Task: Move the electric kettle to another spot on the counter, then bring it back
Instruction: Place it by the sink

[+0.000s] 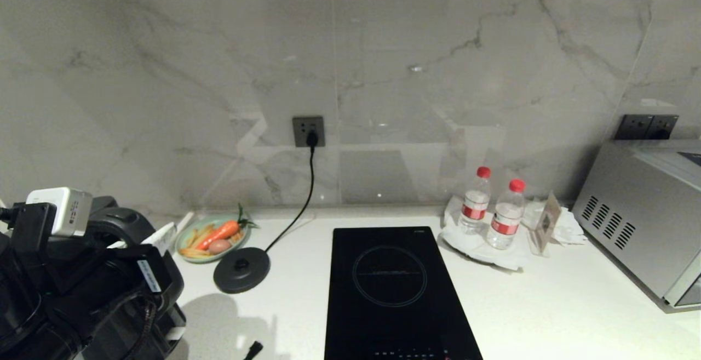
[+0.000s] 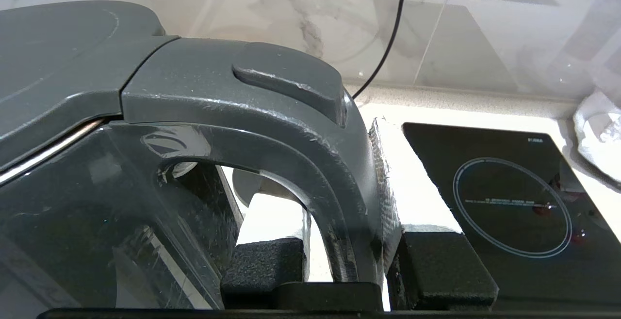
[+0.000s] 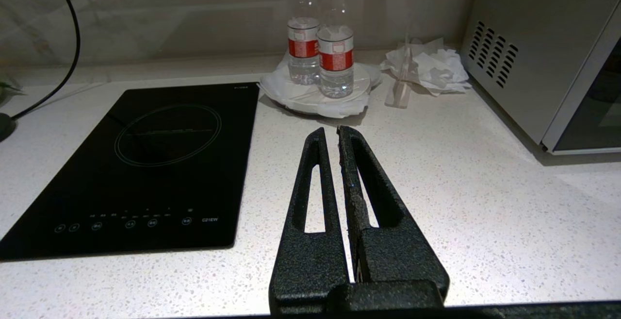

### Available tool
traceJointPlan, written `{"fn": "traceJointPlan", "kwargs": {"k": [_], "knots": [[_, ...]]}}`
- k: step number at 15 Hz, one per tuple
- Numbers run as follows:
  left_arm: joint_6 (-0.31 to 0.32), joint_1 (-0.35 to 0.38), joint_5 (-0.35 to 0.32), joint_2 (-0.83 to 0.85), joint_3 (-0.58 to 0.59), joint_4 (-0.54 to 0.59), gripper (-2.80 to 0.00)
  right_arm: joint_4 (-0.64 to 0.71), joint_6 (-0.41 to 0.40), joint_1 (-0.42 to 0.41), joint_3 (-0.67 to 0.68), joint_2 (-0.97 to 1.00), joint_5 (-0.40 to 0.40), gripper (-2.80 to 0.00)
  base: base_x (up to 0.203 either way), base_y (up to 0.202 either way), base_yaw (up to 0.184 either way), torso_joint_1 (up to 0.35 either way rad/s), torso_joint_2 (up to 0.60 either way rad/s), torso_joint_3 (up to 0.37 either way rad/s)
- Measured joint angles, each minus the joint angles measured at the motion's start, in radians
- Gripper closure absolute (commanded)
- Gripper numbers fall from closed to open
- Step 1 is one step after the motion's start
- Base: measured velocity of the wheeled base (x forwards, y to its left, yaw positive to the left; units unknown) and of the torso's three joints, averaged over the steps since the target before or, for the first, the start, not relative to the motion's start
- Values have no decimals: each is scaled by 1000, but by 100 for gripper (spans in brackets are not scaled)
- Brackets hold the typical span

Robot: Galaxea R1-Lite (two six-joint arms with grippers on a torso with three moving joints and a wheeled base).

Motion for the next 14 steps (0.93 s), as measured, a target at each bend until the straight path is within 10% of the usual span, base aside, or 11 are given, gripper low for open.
{"fn": "traceJointPlan", "kwargs": {"k": [14], "knots": [[0, 0, -1, -8, 5, 0, 0, 0, 0, 0, 0, 0, -1, 0, 0, 0, 0, 21, -43, -22]]}}
